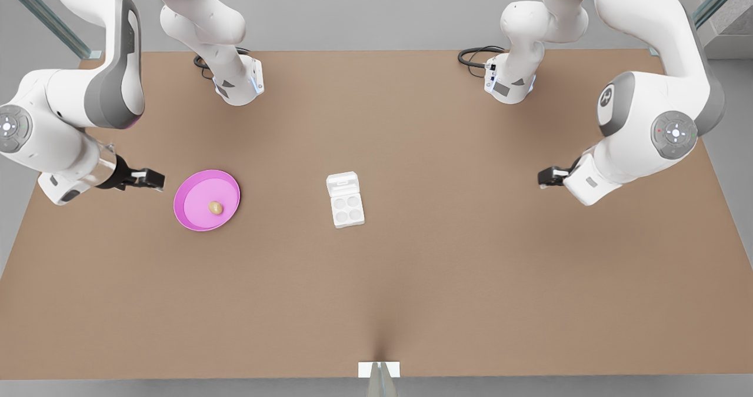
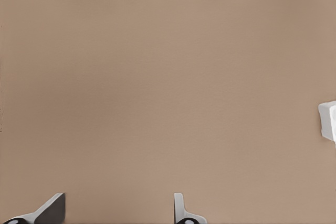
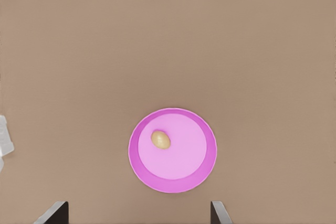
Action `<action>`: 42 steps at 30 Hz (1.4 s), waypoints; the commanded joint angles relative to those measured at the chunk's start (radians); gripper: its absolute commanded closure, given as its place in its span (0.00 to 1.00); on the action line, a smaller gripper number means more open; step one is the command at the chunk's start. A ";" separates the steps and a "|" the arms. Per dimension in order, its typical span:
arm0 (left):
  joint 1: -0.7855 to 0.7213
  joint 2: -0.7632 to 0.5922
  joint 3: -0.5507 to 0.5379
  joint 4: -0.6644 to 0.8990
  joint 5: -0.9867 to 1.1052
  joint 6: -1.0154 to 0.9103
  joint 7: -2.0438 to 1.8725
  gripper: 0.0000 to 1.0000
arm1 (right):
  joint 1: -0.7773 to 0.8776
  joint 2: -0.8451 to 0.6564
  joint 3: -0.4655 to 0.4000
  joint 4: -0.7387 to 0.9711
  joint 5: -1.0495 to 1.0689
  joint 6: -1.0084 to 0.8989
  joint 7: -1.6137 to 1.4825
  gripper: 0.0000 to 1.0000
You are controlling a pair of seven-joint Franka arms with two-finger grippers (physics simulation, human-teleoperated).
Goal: Pack egg into the box and close the box lid
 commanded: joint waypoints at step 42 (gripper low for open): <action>-0.051 0.090 -0.010 0.069 0.067 0.012 -0.098 0.00 | -0.048 -0.017 0.111 -0.665 -0.058 0.778 0.134 0.00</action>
